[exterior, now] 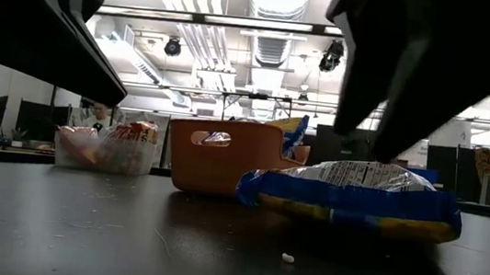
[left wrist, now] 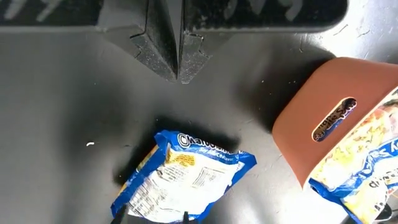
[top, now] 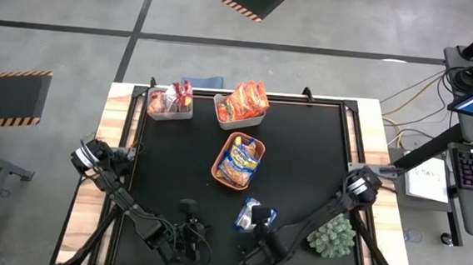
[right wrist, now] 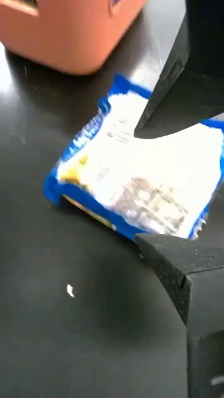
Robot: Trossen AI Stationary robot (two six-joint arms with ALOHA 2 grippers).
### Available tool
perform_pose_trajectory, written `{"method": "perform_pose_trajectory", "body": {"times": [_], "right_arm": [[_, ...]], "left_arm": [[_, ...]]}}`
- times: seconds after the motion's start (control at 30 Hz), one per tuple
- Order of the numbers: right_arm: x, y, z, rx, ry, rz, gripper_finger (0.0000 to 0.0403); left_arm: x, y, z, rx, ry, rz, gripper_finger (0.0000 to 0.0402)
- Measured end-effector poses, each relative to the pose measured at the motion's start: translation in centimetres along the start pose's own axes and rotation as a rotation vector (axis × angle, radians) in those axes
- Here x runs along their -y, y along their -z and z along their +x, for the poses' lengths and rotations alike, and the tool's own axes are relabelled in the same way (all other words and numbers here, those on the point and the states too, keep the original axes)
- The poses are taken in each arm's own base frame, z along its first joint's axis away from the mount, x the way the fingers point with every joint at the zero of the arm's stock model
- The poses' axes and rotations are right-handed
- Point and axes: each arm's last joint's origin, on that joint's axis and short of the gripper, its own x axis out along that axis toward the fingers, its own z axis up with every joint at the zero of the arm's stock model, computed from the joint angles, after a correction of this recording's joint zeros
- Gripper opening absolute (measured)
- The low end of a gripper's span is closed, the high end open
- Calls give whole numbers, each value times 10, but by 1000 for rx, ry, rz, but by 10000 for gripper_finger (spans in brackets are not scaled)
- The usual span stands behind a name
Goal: Sort Maruchan noodles
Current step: Put the blue bag into the orange bin
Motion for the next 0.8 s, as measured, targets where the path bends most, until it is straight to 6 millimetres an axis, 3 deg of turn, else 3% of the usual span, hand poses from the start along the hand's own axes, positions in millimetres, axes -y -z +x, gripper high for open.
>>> {"method": "perform_pose_trajectory", "body": {"times": [0.3, 0.8], "right_arm": [[-7, -11, 6, -1, 26, -6, 233], [-5, -3, 34, -3, 32, 48, 232]], "left_arm": [[2, -1, -1, 15, 13, -17, 0], [3, -3, -1, 27, 20, -33, 0]]}}
